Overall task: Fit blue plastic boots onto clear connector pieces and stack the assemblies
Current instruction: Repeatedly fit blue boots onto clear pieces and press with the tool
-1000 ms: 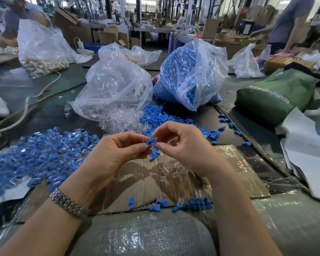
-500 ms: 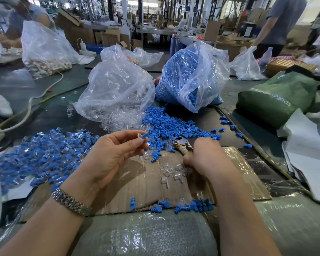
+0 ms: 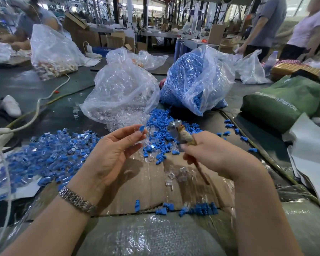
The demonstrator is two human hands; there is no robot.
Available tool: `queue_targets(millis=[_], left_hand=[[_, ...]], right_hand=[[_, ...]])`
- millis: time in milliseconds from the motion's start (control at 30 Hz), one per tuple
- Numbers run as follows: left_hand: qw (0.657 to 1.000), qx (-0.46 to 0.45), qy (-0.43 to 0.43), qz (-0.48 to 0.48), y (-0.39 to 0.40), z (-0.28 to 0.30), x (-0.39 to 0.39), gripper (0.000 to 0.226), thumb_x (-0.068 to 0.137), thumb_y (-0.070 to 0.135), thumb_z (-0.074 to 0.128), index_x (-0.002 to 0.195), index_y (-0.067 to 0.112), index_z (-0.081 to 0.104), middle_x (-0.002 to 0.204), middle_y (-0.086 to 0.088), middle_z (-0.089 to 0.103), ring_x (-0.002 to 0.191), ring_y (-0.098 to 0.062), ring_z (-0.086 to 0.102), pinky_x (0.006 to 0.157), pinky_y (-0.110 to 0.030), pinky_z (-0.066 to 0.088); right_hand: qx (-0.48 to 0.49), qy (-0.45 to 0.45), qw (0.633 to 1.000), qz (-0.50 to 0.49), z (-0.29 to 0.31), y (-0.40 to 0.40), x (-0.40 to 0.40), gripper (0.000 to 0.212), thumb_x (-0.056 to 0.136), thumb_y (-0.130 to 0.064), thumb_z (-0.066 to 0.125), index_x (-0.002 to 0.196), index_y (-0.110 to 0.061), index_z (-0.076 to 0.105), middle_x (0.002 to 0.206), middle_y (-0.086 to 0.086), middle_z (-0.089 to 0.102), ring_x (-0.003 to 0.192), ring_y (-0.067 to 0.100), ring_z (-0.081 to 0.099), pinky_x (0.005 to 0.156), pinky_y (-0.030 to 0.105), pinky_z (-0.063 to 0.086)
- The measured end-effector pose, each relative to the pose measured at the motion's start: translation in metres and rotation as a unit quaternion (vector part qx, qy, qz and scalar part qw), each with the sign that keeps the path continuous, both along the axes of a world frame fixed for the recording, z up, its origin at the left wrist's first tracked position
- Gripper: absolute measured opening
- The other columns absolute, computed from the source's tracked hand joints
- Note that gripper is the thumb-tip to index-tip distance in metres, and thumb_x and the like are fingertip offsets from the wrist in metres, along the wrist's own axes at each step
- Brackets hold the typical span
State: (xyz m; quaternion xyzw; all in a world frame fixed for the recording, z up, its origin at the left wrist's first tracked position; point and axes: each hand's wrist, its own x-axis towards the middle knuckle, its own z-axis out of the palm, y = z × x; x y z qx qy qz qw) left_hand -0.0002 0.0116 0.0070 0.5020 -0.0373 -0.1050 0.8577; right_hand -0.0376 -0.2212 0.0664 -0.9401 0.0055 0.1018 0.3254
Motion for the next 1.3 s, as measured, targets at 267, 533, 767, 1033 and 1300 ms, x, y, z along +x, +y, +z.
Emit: queue_targets(millis=[267,533,767,1033,1300], left_hand=[[0.999,0.015,-0.033,-0.002,0.000,-0.004,0.004,0.028,0.074,0.013,0.077,0.101,0.014,0.081,0.110,-0.008,0.077,0.104,-0.019,0.072,0.083,-0.027,0.059],[0.984,0.132,-0.113,0.032,-0.004,-0.002,-0.004,0.037,0.065,0.033,0.083,0.101,0.022,0.081,0.107,-0.004,0.078,0.097,-0.010,0.070,0.090,-0.032,0.048],[0.965,0.196,-0.160,0.072,-0.009,-0.002,-0.006,0.028,0.077,0.021,0.074,0.104,0.018,0.080,0.103,-0.001,0.079,0.101,-0.010,0.072,0.088,-0.019,0.055],[0.956,0.217,-0.174,0.090,-0.008,-0.002,-0.005,0.024,0.080,0.017,0.074,0.104,0.017,0.078,0.102,-0.001,0.079,0.100,-0.013,0.073,0.087,-0.018,0.055],[0.796,0.528,-0.155,0.253,0.015,-0.006,0.003,0.012,0.090,0.017,0.068,0.085,0.028,0.069,0.085,0.002,0.066,0.080,-0.019,0.063,0.067,-0.030,0.050]], right_hand=[[0.090,0.033,0.988,0.119,-0.002,0.027,-0.005,0.034,0.106,-0.024,0.053,0.101,0.008,0.065,0.087,0.008,0.072,0.072,0.010,0.061,0.071,0.026,0.047],[0.090,0.025,0.987,0.131,-0.011,0.026,-0.004,0.032,0.106,-0.027,0.052,0.098,0.001,0.064,0.093,0.011,0.076,0.078,0.013,0.067,0.079,0.034,0.053],[0.110,-0.010,0.989,0.101,-0.024,0.033,-0.003,0.034,0.106,-0.037,0.052,0.080,-0.014,0.054,0.063,0.000,0.058,0.053,0.015,0.056,0.054,0.025,0.048],[0.140,0.021,0.984,0.105,-0.025,0.027,-0.002,0.034,0.104,-0.041,0.053,0.093,-0.009,0.059,0.073,0.002,0.069,0.063,0.015,0.066,0.061,0.028,0.053],[0.049,-0.083,0.995,-0.002,-0.015,-0.004,0.000,0.026,0.093,-0.049,0.068,0.092,-0.023,0.062,0.081,0.001,0.066,0.064,0.013,0.057,0.057,0.029,0.046]])
